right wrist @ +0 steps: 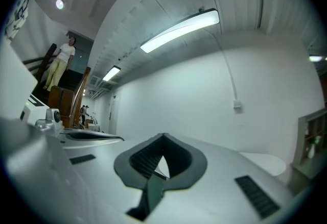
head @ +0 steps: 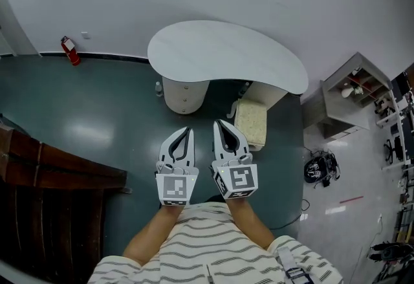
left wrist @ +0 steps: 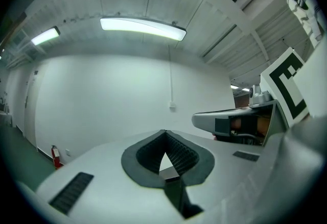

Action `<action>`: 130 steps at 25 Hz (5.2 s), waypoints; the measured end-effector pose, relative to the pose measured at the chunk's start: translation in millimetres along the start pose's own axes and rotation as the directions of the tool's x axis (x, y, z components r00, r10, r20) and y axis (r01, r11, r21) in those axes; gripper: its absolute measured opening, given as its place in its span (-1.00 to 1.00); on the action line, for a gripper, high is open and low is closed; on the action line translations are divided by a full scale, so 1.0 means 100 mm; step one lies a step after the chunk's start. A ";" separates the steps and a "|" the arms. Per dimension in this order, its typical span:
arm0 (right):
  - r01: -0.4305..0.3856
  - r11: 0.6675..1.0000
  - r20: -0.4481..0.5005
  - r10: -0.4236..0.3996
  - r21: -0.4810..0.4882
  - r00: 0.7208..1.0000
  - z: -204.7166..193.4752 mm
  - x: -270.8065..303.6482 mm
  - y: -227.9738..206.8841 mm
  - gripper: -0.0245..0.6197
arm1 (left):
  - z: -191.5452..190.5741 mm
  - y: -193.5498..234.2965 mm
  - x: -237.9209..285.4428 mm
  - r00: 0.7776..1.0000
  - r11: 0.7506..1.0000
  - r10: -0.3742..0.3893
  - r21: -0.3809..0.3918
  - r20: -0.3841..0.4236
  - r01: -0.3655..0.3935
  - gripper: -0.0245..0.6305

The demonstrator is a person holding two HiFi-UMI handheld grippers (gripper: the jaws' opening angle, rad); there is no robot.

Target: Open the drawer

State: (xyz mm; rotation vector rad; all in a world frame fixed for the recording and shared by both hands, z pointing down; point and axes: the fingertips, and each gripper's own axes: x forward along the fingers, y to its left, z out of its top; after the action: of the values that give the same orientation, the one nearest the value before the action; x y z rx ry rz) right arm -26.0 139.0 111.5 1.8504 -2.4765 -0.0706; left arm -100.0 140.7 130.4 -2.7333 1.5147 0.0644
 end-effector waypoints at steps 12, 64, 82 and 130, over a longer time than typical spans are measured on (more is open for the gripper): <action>-0.059 0.997 -0.028 0.060 0.041 0.998 -0.31 0.47 -0.55 -0.88 | -0.29 0.04 0.69 0.994 0.996 0.094 0.010 -0.046 -0.094 -0.93; -0.114 0.976 -0.169 0.146 0.185 0.975 -3.30 2.67 -1.49 -0.88 | -3.39 0.93 2.91 0.949 0.969 0.213 -0.076 -0.231 -0.236 -0.93; -0.069 0.981 -0.210 0.107 0.182 0.972 -4.34 2.86 -1.63 -0.88 | -4.71 1.07 3.29 0.934 0.971 0.193 -0.078 -0.301 -0.226 -0.83; -0.042 0.985 -0.290 0.090 0.169 0.953 -4.82 2.79 -1.67 -0.88 | -5.94 1.65 4.04 0.906 0.963 0.259 0.016 -0.335 -0.270 -0.57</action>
State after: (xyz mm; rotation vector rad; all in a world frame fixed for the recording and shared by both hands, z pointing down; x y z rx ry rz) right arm 86.9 -179.2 584.5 1.6811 -2.3890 0.3925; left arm -8.6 -309.4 707.5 -2.6409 1.9768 -0.3989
